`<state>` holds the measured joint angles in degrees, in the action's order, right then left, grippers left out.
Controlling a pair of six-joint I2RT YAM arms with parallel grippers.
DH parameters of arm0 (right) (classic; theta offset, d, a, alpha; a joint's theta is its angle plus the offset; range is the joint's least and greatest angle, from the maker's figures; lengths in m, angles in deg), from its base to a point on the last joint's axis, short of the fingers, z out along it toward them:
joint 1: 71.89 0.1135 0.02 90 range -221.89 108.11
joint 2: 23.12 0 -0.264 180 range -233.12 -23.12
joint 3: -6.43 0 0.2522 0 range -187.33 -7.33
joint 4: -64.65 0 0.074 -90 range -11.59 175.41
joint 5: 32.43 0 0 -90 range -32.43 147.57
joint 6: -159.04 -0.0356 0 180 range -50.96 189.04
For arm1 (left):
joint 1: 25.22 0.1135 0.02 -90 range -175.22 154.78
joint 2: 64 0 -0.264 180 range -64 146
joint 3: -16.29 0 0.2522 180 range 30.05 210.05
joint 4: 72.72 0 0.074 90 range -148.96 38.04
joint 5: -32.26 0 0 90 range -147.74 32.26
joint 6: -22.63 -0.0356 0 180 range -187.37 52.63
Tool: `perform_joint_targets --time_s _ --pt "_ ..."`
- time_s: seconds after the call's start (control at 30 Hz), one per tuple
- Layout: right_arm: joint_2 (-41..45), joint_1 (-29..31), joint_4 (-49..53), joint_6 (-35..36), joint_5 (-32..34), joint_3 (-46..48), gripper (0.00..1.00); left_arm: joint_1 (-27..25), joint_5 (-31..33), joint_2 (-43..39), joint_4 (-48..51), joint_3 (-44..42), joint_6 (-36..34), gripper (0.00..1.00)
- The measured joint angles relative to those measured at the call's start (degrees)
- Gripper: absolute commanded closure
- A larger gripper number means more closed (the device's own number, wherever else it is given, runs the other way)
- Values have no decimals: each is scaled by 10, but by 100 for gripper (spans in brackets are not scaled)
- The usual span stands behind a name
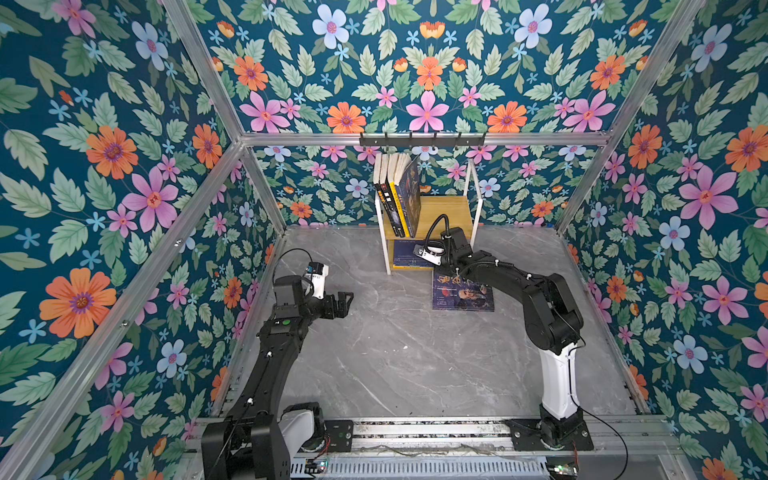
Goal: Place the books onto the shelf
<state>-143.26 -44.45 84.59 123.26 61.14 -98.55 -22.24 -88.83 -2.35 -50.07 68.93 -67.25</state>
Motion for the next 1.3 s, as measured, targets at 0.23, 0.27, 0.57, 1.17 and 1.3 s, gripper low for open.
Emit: perform_joint_targets --time_s 0.23,0.27,0.57,1.17,1.3 --pt "26 1 10 -21 -2 12 53 0 0 0 0 0 0 0" --pt "42 2 12 -32 -2 22 51 0 0 0 -1 0 0 0" --pt "217 4 37 -221 -18 140 36 3 -10 0 -3 -2 0 0" --pt "370 -127 61 -676 -52 341 18 22 -55 10 -31 -18 45 0" --pt "336 -187 55 -750 -88 335 28 23 -56 9 -31 -19 48 0"
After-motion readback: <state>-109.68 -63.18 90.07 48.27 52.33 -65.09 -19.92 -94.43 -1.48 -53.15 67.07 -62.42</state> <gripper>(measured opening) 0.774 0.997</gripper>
